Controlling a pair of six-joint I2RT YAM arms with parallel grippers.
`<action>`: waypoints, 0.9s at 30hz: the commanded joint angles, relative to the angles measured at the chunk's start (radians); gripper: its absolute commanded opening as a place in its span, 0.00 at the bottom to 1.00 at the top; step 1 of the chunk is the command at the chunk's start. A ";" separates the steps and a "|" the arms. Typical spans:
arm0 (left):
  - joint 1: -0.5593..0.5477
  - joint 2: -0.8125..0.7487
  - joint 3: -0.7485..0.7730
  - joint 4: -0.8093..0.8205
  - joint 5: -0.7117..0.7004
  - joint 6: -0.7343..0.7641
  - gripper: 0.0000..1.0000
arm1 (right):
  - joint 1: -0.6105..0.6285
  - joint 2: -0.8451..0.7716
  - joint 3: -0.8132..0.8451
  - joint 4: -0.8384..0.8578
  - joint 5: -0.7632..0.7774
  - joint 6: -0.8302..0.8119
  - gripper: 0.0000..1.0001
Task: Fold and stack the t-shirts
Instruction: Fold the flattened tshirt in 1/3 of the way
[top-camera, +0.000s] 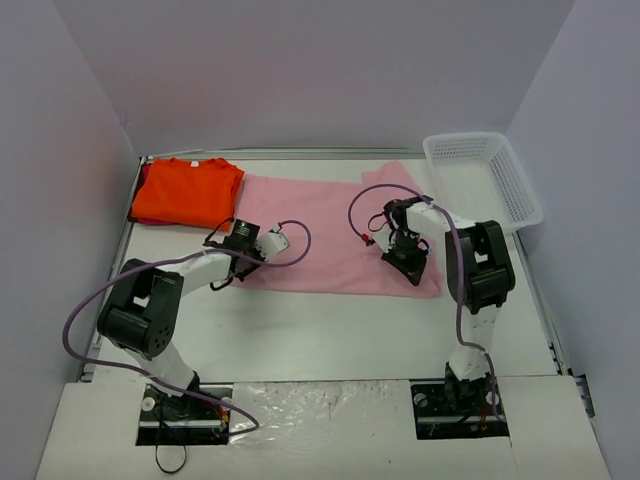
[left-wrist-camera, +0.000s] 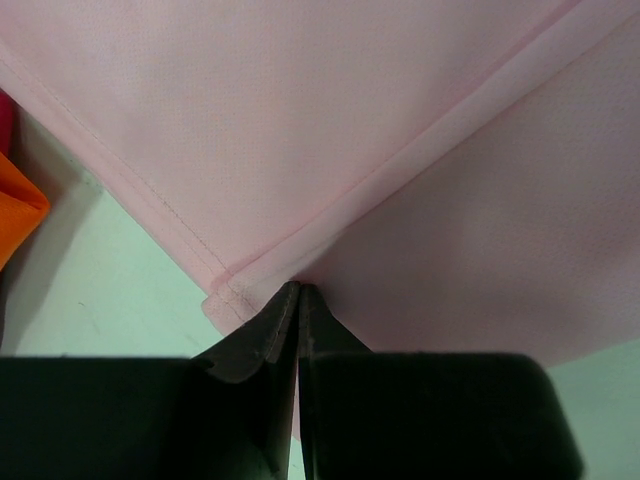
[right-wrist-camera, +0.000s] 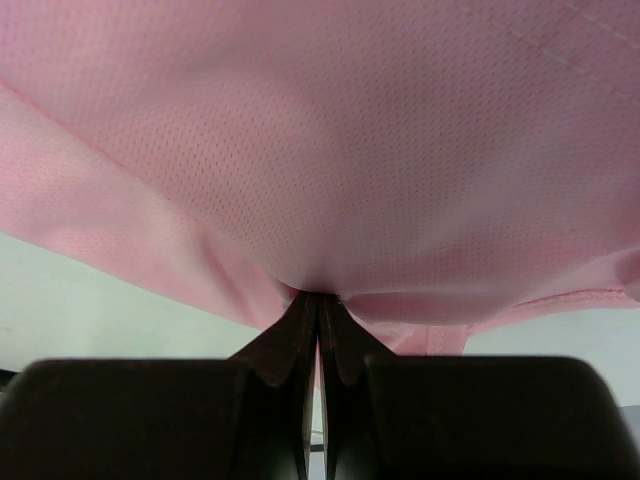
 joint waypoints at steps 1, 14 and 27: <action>-0.027 -0.067 -0.044 -0.072 -0.004 0.004 0.02 | 0.010 -0.054 -0.057 -0.045 0.014 0.007 0.00; -0.139 -0.247 -0.153 -0.236 -0.014 -0.030 0.02 | 0.031 -0.121 -0.187 -0.091 0.025 0.016 0.00; -0.206 -0.412 -0.109 -0.374 -0.050 -0.076 0.03 | 0.068 -0.161 -0.125 -0.176 0.010 0.022 0.16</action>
